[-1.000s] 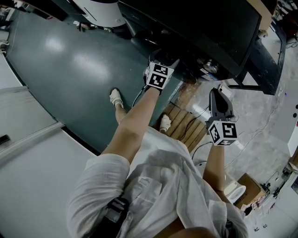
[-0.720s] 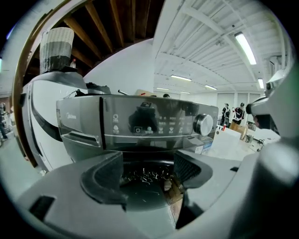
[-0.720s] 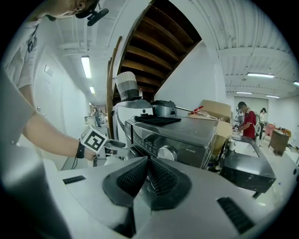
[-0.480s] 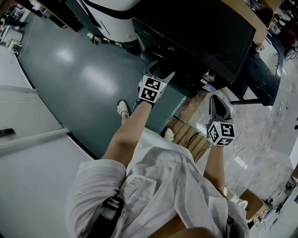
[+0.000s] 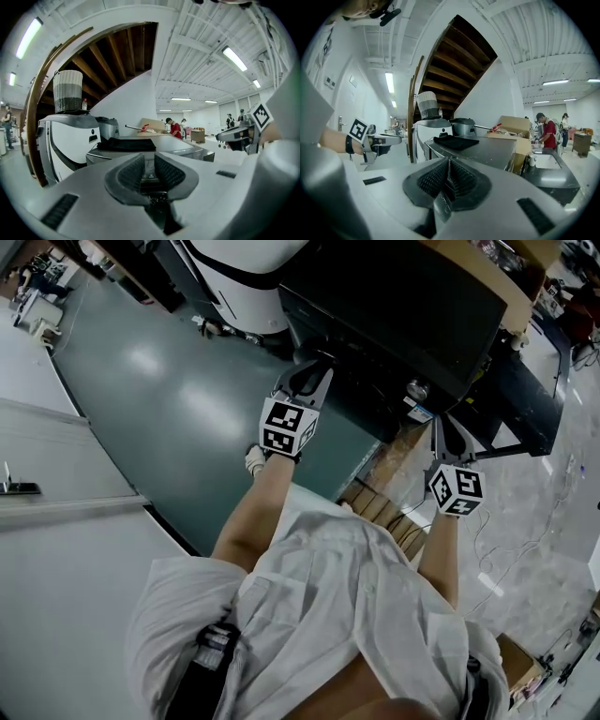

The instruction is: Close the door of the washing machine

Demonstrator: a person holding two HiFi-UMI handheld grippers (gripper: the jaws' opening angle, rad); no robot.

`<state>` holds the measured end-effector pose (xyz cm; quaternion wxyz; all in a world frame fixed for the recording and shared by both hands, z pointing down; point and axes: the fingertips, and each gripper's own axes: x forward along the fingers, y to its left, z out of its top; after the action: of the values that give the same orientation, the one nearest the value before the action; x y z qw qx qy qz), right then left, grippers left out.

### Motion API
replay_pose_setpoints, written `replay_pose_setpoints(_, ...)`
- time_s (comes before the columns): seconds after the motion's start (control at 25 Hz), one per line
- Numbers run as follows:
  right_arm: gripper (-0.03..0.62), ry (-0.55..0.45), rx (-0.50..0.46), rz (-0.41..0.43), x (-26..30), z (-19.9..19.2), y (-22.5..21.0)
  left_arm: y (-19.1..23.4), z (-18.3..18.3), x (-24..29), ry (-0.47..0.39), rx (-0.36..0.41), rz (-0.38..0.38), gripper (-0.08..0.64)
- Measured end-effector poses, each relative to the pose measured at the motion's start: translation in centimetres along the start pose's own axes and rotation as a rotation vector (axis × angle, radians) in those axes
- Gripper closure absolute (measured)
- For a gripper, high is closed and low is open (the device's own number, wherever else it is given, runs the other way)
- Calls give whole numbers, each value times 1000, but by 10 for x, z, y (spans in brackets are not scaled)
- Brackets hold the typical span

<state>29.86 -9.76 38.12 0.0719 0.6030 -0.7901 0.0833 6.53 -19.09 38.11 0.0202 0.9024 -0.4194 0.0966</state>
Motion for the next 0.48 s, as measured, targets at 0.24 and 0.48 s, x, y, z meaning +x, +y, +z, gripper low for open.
replay_pose_setpoints(0.24, 561, -64, 2, -20, -12, 29, -11, -15, 47, -30, -70, 15, 7, 541)
replay_pose_setpoints(0.48, 566, -57, -36, -37, -19, 41, -11, -12, 64, -47, -87, 20, 35, 548)
